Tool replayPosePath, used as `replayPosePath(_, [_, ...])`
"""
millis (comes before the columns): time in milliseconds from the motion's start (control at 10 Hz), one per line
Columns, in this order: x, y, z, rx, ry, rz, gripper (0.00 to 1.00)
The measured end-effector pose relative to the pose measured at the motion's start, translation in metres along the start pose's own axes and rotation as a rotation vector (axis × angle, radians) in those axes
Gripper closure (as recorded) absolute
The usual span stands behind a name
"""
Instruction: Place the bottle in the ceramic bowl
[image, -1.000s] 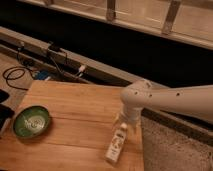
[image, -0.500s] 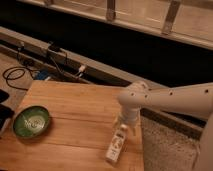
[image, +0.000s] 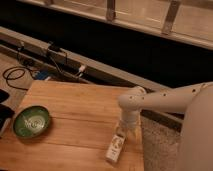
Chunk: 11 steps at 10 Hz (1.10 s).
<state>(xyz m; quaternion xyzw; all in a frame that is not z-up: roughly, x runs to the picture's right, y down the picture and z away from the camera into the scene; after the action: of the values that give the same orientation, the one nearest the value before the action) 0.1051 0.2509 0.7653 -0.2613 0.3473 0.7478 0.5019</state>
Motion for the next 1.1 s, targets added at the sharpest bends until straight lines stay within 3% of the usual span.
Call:
replayPosePath(300, [0.015,0.005,0.026,0.002,0.086,-0.020,0.35])
replayPosePath(400, [0.017,0.008,0.033,0.007,0.105,-0.027,0.38])
replayPosePath(500, [0.020,0.010,0.038,0.015,0.117,-0.036,0.47])
replayPosePath(800, [0.022,0.010,0.036,0.030,0.098,-0.047,0.75])
replayPosePath(900, [0.022,0.014,0.024,0.023,0.070,-0.058,0.89])
replayPosePath(1100, [0.018,0.014,-0.008,0.002,0.014,-0.058,1.00])
